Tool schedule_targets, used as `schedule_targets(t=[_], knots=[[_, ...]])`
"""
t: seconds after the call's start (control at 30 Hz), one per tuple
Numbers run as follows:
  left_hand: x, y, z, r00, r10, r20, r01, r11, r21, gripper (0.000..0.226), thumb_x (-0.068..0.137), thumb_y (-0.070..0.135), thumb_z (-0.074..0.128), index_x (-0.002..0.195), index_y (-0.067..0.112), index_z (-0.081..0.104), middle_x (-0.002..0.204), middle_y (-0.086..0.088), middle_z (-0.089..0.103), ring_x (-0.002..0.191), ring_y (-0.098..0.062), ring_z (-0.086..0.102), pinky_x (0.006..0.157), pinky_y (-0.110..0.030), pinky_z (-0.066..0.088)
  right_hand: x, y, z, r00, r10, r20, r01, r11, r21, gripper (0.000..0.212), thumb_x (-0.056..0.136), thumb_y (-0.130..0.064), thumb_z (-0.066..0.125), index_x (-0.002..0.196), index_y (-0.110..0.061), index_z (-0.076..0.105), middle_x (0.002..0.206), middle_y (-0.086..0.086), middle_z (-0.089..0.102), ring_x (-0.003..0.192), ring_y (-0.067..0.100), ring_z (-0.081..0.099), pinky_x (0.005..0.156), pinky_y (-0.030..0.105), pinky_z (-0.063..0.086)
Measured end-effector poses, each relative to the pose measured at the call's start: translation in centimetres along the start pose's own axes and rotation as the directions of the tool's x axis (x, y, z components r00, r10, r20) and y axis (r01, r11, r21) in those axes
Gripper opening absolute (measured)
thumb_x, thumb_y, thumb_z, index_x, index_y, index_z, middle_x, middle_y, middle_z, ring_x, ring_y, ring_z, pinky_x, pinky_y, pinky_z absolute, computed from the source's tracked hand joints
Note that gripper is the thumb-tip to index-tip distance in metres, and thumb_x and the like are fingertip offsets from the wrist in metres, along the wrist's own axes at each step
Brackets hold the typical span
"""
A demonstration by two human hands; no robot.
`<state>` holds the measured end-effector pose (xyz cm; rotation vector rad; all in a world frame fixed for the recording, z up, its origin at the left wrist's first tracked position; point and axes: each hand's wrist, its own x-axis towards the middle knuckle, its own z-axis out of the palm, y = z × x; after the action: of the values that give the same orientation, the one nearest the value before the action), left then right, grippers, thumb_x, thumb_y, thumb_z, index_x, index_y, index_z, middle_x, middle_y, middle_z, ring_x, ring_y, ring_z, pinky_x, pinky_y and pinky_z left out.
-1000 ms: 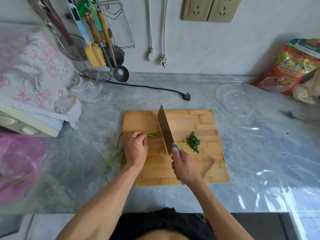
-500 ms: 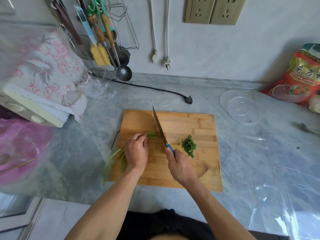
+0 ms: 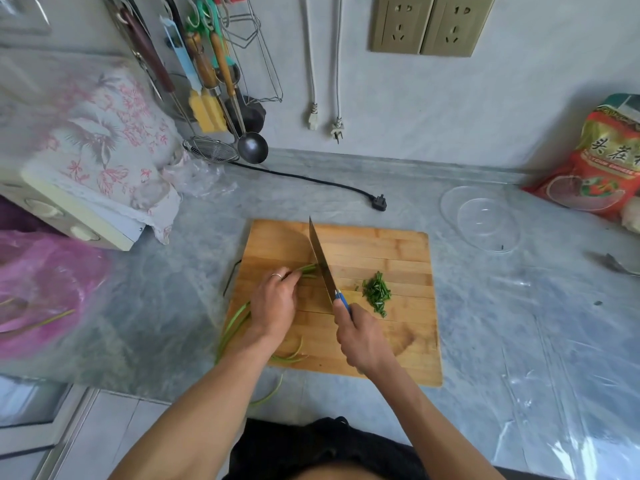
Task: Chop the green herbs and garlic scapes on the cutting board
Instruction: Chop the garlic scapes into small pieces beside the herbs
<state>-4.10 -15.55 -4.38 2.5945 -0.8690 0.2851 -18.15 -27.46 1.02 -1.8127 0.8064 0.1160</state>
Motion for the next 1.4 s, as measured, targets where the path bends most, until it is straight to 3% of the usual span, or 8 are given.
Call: schedule_targets(t=[0.17, 0.4, 0.63, 0.9, 1.1, 1.23, 1.33, 1.4], knots=[[-0.5, 1.1, 0.5, 0.995, -0.091, -0.033, 0.089, 0.995, -0.053, 0.017, 0.087, 0.016, 0.071, 0.103, 0.01, 0.074, 0.103, -0.005, 0.07, 0.087, -0.029, 0.064, 0.069, -0.038, 0.052, -0.4, -0.2, 0.2, 0.999, -0.047, 0.019, 0.048, 0.998, -0.049, 0.049, 0.099, -0.055, 0.035, 0.077, -0.012, 0.044, 0.063, 0.002, 0.051, 0.054, 0.018, 0.045, 0.052, 0.035, 0.039], [0.4, 1.6, 0.6, 0.983, -0.174, -0.052, 0.165, 0.975, -0.152, 0.003, 0.086, 0.011, 0.072, 0.087, 0.009, 0.074, 0.086, -0.004, 0.071, 0.075, -0.026, 0.066, 0.061, -0.034, 0.051, 0.1, -0.2, 0.0, 0.999, 0.025, 0.033, -0.026, 0.999, 0.034, 0.057, 0.097, -0.056, 0.036, 0.085, -0.002, 0.048, 0.064, 0.0, 0.045, 0.054, 0.016, 0.038, 0.051, 0.031, 0.034], [0.5, 2.0, 1.2, 0.957, -0.282, -0.062, 0.268, 0.947, -0.175, 0.022, 0.087, 0.006, 0.068, 0.108, 0.01, 0.074, 0.096, -0.007, 0.069, 0.085, -0.029, 0.064, 0.071, -0.038, 0.052, 0.2, -0.9, -0.2, 0.997, 0.044, 0.064, -0.048, 0.997, 0.052, 0.059, 0.098, -0.056, 0.035, 0.09, 0.001, 0.048, 0.062, -0.001, 0.043, 0.045, 0.012, 0.035, 0.043, 0.025, 0.032], [0.0, -3.3, -0.3, 0.999, -0.049, -0.01, 0.047, 0.99, -0.13, 0.024, 0.083, 0.002, 0.07, 0.103, 0.014, 0.077, 0.094, -0.006, 0.067, 0.081, -0.031, 0.061, 0.066, -0.038, 0.053, -1.1, -1.9, 1.6, 0.991, 0.059, 0.117, -0.064, 0.997, 0.042, 0.061, 0.098, -0.057, 0.035, 0.094, 0.002, 0.05, 0.064, -0.001, 0.043, 0.046, 0.01, 0.036, 0.043, 0.025, 0.034], [0.9, -4.6, -1.7, 0.996, 0.044, 0.082, -0.033, 0.991, -0.131, 0.025, 0.08, 0.001, 0.07, 0.096, 0.019, 0.075, 0.082, 0.0, 0.061, 0.075, -0.025, 0.059, 0.058, -0.031, 0.045, -0.7, -3.3, 4.1, 0.997, 0.08, 0.001, -0.08, 0.997, 0.024, 0.063, 0.093, -0.065, 0.034, 0.087, -0.005, 0.05, 0.06, -0.005, 0.043, 0.052, 0.013, 0.035, 0.053, 0.032, 0.031], [1.2, -4.7, -1.8, 0.994, -0.013, 0.105, 0.037, 0.973, -0.227, 0.007, 0.081, 0.007, 0.071, 0.082, 0.013, 0.075, 0.08, 0.0, 0.062, 0.072, -0.023, 0.059, 0.056, -0.031, 0.045, -0.9, -3.5, 4.7, 0.994, 0.088, -0.066, -0.089, 0.996, -0.009, 0.063, 0.093, -0.063, 0.035, 0.086, -0.004, 0.051, 0.062, -0.001, 0.048, 0.054, 0.016, 0.04, 0.053, 0.035, 0.036], [1.3, -4.5, -1.4, 0.98, -0.13, 0.147, 0.173, 0.928, -0.33, 0.007, 0.08, 0.008, 0.072, 0.083, 0.012, 0.076, 0.086, -0.003, 0.065, 0.078, -0.023, 0.061, 0.062, -0.026, 0.041, -1.3, -3.7, 5.4, 0.993, 0.063, -0.099, -0.07, 0.996, -0.064, 0.061, 0.096, -0.059, 0.037, 0.086, -0.002, 0.053, 0.064, 0.004, 0.052, 0.056, 0.018, 0.046, 0.055, 0.04, 0.043], [1.5, -5.0, -1.2, 0.976, -0.113, 0.184, 0.175, 0.914, -0.367, 0.006, 0.08, 0.009, 0.071, 0.083, 0.011, 0.076, 0.087, -0.003, 0.064, 0.08, -0.024, 0.061, 0.063, -0.027, 0.041, -1.6, -4.0, 6.1, 0.989, 0.061, -0.138, -0.069, 0.996, -0.055, 0.06, 0.096, -0.057, 0.039, 0.085, 0.001, 0.053, 0.064, 0.004, 0.052, 0.056, 0.017, 0.046, 0.055, 0.037, 0.041]])
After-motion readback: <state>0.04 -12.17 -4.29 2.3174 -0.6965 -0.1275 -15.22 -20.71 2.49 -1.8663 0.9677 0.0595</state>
